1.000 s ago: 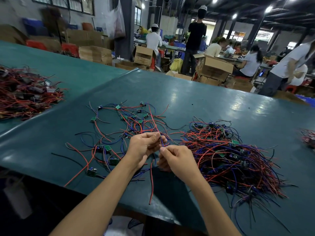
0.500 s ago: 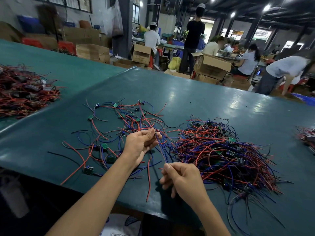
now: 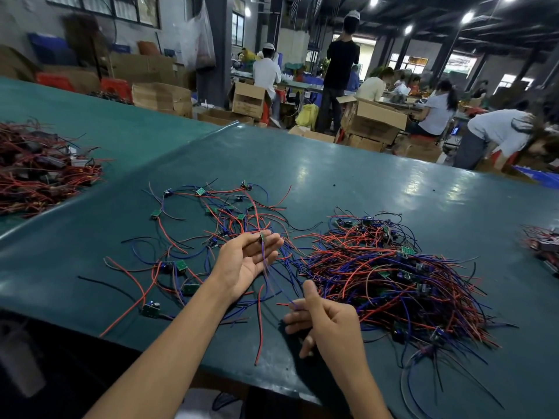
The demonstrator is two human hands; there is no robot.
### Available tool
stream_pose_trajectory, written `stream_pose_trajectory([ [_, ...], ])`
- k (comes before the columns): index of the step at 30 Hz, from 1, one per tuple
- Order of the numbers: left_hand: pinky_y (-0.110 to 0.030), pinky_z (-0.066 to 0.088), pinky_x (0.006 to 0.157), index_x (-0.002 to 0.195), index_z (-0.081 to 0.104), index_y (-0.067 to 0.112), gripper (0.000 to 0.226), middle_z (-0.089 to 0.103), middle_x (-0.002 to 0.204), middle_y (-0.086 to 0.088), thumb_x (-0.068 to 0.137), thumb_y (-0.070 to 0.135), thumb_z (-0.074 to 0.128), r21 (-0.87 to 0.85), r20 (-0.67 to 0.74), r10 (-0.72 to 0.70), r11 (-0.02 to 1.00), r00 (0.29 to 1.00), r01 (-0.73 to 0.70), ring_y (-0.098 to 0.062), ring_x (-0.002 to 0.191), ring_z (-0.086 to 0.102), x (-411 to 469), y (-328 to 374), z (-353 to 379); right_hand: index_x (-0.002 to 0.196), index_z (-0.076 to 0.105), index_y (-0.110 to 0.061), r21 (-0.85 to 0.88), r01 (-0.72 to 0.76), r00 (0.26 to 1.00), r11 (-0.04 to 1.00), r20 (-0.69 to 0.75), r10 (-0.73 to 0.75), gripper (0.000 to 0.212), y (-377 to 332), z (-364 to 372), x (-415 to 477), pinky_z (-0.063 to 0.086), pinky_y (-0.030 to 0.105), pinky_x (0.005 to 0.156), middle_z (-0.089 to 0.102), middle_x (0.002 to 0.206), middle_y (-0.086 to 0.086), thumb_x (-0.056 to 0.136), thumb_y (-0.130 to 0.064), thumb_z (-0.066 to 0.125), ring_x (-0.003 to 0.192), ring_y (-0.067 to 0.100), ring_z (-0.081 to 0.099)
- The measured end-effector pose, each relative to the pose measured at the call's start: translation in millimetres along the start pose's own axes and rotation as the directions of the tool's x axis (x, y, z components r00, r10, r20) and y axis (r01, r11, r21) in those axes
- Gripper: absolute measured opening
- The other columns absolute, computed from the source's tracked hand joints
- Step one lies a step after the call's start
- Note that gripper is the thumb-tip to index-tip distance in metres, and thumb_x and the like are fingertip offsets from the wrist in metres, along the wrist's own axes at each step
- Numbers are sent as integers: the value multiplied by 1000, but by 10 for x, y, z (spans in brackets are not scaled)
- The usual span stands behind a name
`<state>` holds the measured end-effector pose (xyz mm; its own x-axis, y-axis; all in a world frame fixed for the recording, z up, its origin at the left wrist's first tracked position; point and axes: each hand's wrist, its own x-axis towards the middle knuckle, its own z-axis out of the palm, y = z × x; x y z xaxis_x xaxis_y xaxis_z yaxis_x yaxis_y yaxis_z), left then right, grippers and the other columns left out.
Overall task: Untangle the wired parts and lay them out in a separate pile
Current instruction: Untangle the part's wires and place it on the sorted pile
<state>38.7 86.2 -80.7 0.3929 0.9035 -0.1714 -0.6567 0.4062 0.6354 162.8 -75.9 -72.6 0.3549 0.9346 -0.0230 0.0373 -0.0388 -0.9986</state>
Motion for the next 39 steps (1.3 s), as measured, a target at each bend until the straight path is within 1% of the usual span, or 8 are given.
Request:
stream_pose_trajectory([
  [5, -38, 62, 76, 119, 64, -10, 39, 72, 114, -25, 88, 7, 47, -193, 99, -77, 977, 992, 95, -34, 102, 73, -42, 63, 17, 86, 74, 6, 124, -16, 1000, 992, 5, 15, 69, 48, -41, 38, 52, 32, 36, 74, 77, 23, 92, -56, 46, 58, 36, 70],
  [11, -38, 60, 83, 111, 72, -10, 41, 72, 116, -20, 88, 8, 42, -318, 191, -59, 941, 980, 119, -32, 110, 71, -68, 116, -8, 81, 77, 3, 152, -3, 1000, 988, -1, 3, 66, 87, -37, 67, 55, 39, 39, 73, 79, 26, 92, -56, 49, 64, 37, 71],
  [20, -39, 60, 82, 106, 75, -6, 34, 71, 120, -21, 89, 6, 49, -332, 193, -44, 937, 980, 107, -33, 114, 69, -73, 124, -12, 80, 78, 0, 106, 17, 1000, 994, -4, -17, 62, 93, -38, 54, 56, 37, 41, 74, 79, 24, 95, -52, 48, 63, 35, 71],
  [26, -36, 61, 75, 98, 78, -3, 22, 75, 112, -16, 88, 15, 71, -257, 177, -39, 963, 984, 84, -26, 107, 72, -80, 120, 1, 84, 77, 2, 69, 29, 1000, 997, -9, -28, 60, 88, -35, 53, 56, 36, 41, 74, 78, 22, 93, -51, 49, 64, 34, 72],
  [31, -35, 62, 68, 86, 78, 3, 46, 77, 98, -9, 54, 29, 98, -192, 209, -50, 977, 977, 92, -18, 92, 75, -100, 104, 33, 84, 76, 4, 65, 30, 1000, 997, -9, -29, 59, 79, -27, 53, 55, 36, 40, 74, 77, 22, 93, -48, 50, 62, 33, 71],
  [34, -35, 61, 65, 84, 75, 4, 62, 75, 91, -8, 36, 31, 104, -169, 234, -48, 982, 971, 89, -17, 83, 75, -103, 96, 46, 83, 77, 4, 78, 30, 999, 996, -14, -29, 58, 74, -24, 48, 55, 36, 39, 74, 76, 23, 94, -47, 49, 61, 33, 70],
  [37, -34, 61, 63, 80, 75, 3, 63, 75, 87, -8, 31, 30, 105, -163, 231, -58, 982, 971, 98, -17, 77, 74, -112, 89, 68, 82, 77, 3, 89, 26, 1000, 996, -13, -25, 59, 74, -23, 45, 55, 36, 39, 73, 76, 24, 94, -47, 49, 61, 33, 70],
  [39, -34, 61, 63, 86, 72, 2, 59, 75, 89, -9, 41, 26, 103, -166, 226, -74, 980, 971, 113, -18, 81, 75, -119, 79, 55, 80, 77, 2, 94, 20, 1000, 995, -16, -19, 58, 71, -23, 44, 55, 36, 39, 73, 76, 24, 94, -47, 49, 59, 34, 69],
])
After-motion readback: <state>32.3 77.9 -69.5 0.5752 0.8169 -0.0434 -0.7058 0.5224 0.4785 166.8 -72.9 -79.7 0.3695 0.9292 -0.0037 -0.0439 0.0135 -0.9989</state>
